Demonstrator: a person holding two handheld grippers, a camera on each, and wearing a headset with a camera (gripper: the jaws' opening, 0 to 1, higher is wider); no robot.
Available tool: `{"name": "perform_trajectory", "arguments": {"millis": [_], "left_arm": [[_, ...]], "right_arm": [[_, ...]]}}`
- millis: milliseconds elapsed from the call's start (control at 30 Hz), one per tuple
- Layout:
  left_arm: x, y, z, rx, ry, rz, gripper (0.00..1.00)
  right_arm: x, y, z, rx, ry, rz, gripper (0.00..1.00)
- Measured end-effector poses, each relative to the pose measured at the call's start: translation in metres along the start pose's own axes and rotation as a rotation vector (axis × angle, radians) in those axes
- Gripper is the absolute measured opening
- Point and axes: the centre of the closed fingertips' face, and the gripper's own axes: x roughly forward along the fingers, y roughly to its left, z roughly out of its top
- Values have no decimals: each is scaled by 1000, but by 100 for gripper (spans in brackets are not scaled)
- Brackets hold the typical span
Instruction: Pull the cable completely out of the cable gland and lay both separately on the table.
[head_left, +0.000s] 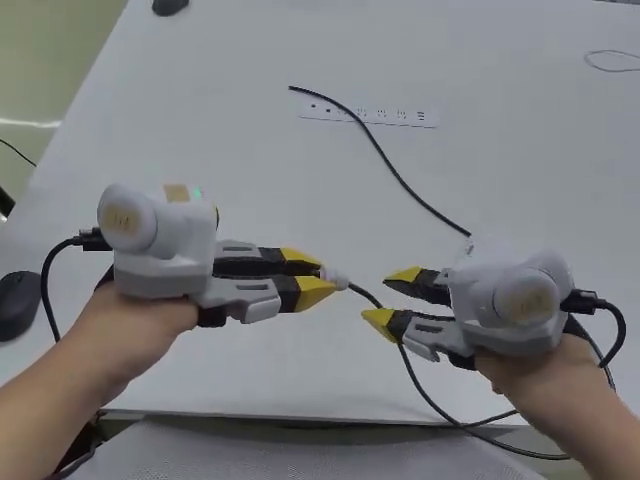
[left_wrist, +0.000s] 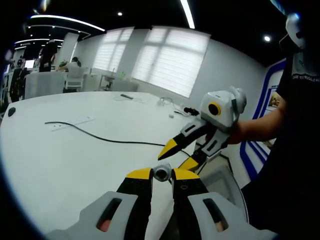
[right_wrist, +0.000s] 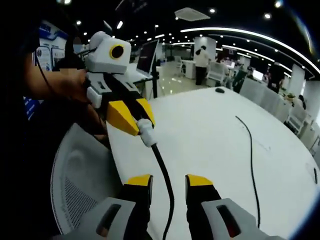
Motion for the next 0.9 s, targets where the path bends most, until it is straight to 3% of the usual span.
{"name": "perform_trajectory", "arguments": {"millis": [167,433,667,900], "left_arm": [[0,-1,0,-2,-6,-1,15],[-1,-2,-1,-3,-2,-3,15],[-2,-3,-2,-6,1,-3,15],[-1,-5,-2,-8,-6,-6,15]], "right_arm": [[7,8,11,-79,-2,24,20],[14,15,14,-175,10,38,13],[15,17,14,-202,12,42,2],[14,17,14,-211,9,31,0]]}}
